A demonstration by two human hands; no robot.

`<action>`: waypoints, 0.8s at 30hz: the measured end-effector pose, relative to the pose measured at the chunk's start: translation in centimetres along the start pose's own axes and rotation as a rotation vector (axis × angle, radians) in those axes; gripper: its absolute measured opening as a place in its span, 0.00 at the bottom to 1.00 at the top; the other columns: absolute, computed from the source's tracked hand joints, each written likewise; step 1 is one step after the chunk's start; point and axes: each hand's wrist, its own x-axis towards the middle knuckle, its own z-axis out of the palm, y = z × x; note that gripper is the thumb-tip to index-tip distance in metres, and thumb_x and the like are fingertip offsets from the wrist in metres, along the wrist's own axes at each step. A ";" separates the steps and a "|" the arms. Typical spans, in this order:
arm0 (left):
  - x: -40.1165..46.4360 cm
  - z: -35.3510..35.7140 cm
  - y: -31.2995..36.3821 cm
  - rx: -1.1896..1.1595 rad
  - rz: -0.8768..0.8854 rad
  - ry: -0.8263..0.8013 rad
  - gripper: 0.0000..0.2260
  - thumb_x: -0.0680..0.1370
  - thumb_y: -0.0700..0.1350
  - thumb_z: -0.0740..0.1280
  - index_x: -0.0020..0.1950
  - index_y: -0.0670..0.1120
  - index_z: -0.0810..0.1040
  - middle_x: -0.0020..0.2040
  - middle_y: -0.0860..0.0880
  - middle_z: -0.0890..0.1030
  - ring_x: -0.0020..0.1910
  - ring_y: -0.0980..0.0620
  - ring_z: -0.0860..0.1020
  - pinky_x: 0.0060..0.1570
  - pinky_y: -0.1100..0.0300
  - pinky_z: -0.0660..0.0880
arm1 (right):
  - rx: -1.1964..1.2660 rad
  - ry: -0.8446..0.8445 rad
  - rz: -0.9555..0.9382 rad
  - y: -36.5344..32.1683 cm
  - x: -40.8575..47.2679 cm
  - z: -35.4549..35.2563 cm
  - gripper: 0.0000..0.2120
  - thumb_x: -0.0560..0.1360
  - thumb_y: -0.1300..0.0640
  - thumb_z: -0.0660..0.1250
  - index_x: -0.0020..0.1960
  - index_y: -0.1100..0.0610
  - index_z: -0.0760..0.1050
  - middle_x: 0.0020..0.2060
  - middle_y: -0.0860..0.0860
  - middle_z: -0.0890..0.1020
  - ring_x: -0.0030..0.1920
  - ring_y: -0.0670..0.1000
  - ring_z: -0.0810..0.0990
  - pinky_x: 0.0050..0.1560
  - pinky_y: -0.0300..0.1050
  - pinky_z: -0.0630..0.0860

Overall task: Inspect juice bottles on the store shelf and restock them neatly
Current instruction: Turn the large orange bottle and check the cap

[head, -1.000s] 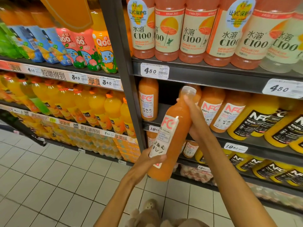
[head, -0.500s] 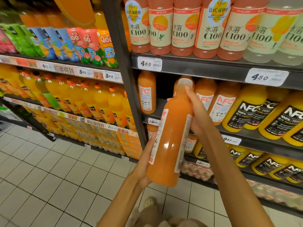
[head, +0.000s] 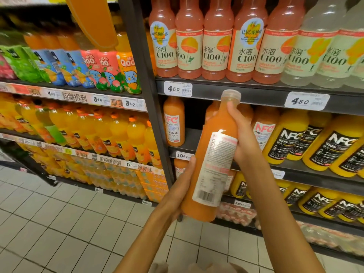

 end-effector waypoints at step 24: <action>0.3 -2.7 -0.3 -0.114 -0.098 -0.035 0.23 0.61 0.70 0.63 0.51 0.61 0.79 0.47 0.52 0.85 0.47 0.51 0.84 0.37 0.56 0.81 | -0.219 0.143 0.090 0.9 2.2 2.0 0.18 0.71 0.40 0.69 0.56 0.50 0.77 0.49 0.52 0.85 0.50 0.54 0.84 0.52 0.55 0.78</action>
